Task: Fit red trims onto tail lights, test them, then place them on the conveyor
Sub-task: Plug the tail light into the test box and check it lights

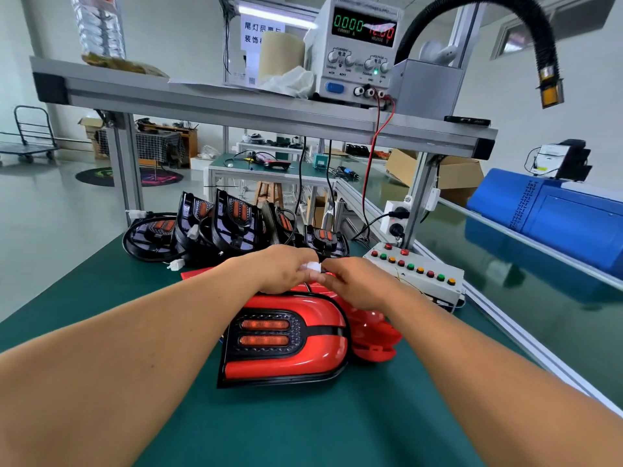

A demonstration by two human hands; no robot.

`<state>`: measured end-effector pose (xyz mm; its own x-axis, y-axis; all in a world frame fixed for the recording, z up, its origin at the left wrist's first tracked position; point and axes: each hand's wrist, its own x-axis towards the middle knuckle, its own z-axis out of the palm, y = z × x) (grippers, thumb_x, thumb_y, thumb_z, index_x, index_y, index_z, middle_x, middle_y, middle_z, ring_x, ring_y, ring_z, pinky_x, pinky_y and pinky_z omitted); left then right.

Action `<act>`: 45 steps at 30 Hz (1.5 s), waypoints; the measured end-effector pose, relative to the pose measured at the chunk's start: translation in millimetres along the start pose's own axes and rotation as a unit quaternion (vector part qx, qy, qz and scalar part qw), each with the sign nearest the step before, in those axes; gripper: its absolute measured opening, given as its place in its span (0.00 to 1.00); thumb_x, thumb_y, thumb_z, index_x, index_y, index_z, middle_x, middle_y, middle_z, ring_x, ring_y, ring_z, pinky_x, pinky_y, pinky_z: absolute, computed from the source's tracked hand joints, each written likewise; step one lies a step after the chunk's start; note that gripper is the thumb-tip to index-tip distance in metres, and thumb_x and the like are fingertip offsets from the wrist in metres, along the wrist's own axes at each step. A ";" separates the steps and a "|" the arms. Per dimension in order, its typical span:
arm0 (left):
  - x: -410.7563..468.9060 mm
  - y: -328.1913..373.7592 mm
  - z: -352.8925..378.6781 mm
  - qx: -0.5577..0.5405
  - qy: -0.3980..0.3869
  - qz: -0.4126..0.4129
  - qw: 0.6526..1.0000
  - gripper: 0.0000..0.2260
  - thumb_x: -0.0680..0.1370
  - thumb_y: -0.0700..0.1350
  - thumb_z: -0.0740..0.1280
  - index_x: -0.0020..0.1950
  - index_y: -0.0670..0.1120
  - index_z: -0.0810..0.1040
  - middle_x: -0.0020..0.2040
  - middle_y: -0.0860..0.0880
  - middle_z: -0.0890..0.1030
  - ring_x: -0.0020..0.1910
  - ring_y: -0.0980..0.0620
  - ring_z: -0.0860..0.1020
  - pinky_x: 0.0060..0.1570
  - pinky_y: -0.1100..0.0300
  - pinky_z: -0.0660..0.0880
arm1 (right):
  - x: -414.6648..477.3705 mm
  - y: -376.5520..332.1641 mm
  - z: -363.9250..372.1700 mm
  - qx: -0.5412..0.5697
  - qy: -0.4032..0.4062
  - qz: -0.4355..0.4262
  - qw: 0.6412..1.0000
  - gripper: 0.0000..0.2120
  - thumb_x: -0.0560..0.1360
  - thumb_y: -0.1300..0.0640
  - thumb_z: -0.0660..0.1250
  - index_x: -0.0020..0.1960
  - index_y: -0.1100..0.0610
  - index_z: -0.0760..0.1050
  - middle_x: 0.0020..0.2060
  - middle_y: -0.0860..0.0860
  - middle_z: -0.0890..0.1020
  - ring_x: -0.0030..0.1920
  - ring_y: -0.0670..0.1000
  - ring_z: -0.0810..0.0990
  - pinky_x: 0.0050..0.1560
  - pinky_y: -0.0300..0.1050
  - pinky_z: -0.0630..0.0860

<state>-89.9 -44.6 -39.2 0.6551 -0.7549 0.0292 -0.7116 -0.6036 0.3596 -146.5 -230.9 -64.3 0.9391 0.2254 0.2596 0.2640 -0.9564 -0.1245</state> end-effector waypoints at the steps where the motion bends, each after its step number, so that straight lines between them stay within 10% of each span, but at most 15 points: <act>1: 0.2 1.1 -1.4 0.000 0.001 -0.004 1.000 0.14 0.81 0.57 0.61 0.66 0.59 0.71 0.44 0.57 0.73 0.49 0.54 0.71 0.50 0.60 0.66 | 0.3 -0.3 -0.4 -0.001 0.002 0.000 1.000 0.17 0.81 0.41 0.58 0.36 0.43 0.60 0.31 0.43 0.69 0.32 0.46 0.68 0.34 0.46 0.65; 7: -0.9 -7.3 -6.7 0.023 0.038 -0.048 0.998 0.08 0.80 0.59 0.61 0.54 0.58 0.74 0.52 0.49 0.81 0.52 0.49 0.77 0.52 0.56 0.73 | -4.3 9.3 -4.4 -0.011 -0.031 0.040 0.999 0.22 0.79 0.37 0.56 0.53 0.55 0.74 0.41 0.52 0.79 0.43 0.56 0.76 0.44 0.51 0.75; 13: -10.2 -9.4 -16.3 -0.043 0.053 -0.056 0.996 0.19 0.84 0.48 0.58 0.76 0.54 0.63 0.63 0.45 0.76 0.51 0.50 0.76 0.51 0.59 0.69 | -5.8 13.5 -6.4 -0.037 -0.053 0.091 0.994 0.28 0.80 0.39 0.58 0.74 0.53 0.65 0.67 0.53 0.74 0.68 0.57 0.71 0.69 0.55 0.66; 17: -21.1 -19.5 -24.8 -0.076 0.107 -0.072 0.989 0.09 0.83 0.45 0.60 0.63 0.50 0.72 0.47 0.49 0.78 0.38 0.51 0.73 0.35 0.60 0.67 | -11.7 -7.7 -7.5 0.043 -0.037 0.064 0.996 0.16 0.81 0.44 0.59 0.61 0.51 0.78 0.58 0.51 0.80 0.59 0.52 0.77 0.58 0.47 0.74; 20: -35.6 -32.4 -31.4 -0.155 0.178 -0.104 0.966 0.07 0.82 0.46 0.63 0.59 0.48 0.76 0.52 0.42 0.80 0.42 0.47 0.77 0.44 0.55 0.75 | -19.8 -29.2 -1.0 0.123 -0.072 0.063 0.988 0.21 0.77 0.35 0.59 0.47 0.49 0.80 0.47 0.47 0.83 0.47 0.47 0.80 0.49 0.46 0.75; 23: -54.1 -48.5 -28.8 -0.244 0.243 -0.129 0.930 0.04 0.81 0.44 0.65 0.55 0.49 0.76 0.50 0.43 0.80 0.51 0.41 0.79 0.53 0.42 0.78 | -21.0 -38.7 6.6 0.146 -0.088 0.093 0.981 0.28 0.73 0.29 0.58 0.59 0.50 0.77 0.56 0.48 0.81 0.54 0.49 0.80 0.53 0.46 0.75; 29: -92.2 -80.6 12.6 -0.411 0.388 -0.241 0.789 0.04 0.79 0.42 0.67 0.46 0.46 0.75 0.43 0.45 0.78 0.37 0.47 0.79 0.40 0.51 0.80 | -14.9 -48.5 12.7 0.179 -0.120 0.130 0.968 0.43 0.70 0.31 0.67 0.78 0.51 0.58 0.75 0.51 0.65 0.73 0.52 0.66 0.70 0.48 0.64; 36: -105.8 -80.5 40.7 -0.581 0.432 -0.244 0.645 0.05 0.80 0.38 0.66 0.45 0.44 0.74 0.41 0.44 0.80 0.34 0.52 0.81 0.25 0.67 0.76 | -16.0 -52.4 14.5 0.325 -0.072 0.149 0.931 0.44 0.69 0.46 0.76 0.78 0.47 0.57 0.72 0.49 0.68 0.66 0.48 0.71 0.63 0.45 0.72; 42: -106.2 -72.7 25.5 -0.485 0.387 -0.218 0.754 0.06 0.83 0.44 0.62 0.57 0.44 0.75 0.44 0.48 0.76 0.36 0.54 0.73 0.39 0.58 0.71 | -22.9 -58.2 8.3 0.278 -0.048 0.072 0.957 0.38 0.72 0.45 0.73 0.77 0.47 0.60 0.69 0.44 0.71 0.67 0.41 0.66 0.66 0.38 0.62; 45: -108.1 -67.0 15.1 -0.593 0.310 -0.134 0.731 0.06 0.85 0.45 0.57 0.58 0.48 0.71 0.48 0.49 0.84 0.45 0.54 0.84 0.43 0.57 0.77 | -21.5 -56.8 2.3 0.257 -0.031 0.048 0.965 0.35 0.74 0.44 0.71 0.76 0.48 0.63 0.70 0.44 0.71 0.67 0.38 0.67 0.66 0.36 0.62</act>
<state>-116.9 73.6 -80.5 0.9811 -0.1684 0.0948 -0.0572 0.2154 0.9749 -181.2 -181.0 -65.0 0.9718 0.1662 0.1671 0.2342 -0.7588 -0.6077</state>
